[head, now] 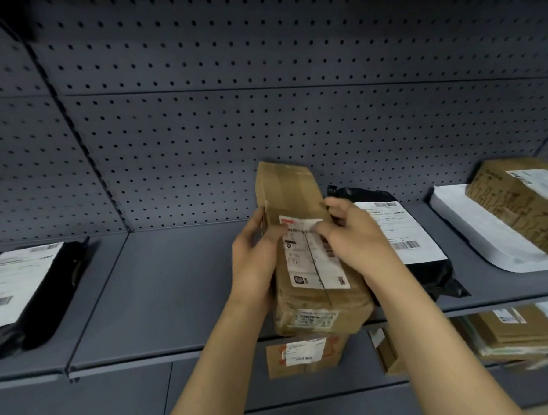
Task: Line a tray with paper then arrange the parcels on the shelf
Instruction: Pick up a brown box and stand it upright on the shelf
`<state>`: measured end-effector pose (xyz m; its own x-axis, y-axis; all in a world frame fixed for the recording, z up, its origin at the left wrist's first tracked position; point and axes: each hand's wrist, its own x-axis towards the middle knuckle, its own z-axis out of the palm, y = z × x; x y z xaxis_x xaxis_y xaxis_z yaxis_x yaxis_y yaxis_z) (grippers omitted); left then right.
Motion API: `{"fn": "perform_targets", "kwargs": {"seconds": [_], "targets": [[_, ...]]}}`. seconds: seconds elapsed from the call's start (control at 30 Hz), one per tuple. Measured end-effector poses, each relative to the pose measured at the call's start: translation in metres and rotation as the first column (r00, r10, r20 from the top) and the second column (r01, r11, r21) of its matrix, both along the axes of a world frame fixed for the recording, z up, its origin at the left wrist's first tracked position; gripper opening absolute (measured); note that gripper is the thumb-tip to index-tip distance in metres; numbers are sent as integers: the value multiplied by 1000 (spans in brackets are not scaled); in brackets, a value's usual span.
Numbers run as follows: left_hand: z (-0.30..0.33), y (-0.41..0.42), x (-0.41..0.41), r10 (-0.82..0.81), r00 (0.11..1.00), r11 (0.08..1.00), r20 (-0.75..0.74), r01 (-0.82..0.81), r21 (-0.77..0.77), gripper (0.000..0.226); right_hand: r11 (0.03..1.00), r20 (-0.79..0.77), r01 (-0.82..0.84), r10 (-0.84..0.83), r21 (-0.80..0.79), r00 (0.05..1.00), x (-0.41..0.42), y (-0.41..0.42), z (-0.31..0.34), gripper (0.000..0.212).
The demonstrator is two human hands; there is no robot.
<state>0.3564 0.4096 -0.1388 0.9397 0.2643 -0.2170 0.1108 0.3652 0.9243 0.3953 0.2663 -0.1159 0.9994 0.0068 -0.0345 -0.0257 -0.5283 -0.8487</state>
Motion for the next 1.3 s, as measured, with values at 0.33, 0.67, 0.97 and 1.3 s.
{"fn": "perform_targets", "kwargs": {"seconds": [0.33, 0.67, 0.97, 1.3], "targets": [[56, 116, -53, 51, 994, 998, 93, -54, 34, 26, 973, 96, -90, 70, 215, 993, -30, 108, 38, 43], [74, 317, -125, 151, 988, 959, 35, -155, 239, 30, 944, 130, -266, 244, 195, 961, -89, 304, 32, 49], [31, 405, -138, 249, 959, 909, -136, -183, 374, 22, 939, 12, -342, 342, 15, 940, -119, 398, 16, 51], [19, 416, -132, 316, 949, 449, 7, -156, 880, 80, 928, 87, -371, 373, -38, 924, -113, 399, -8, 44]]}}
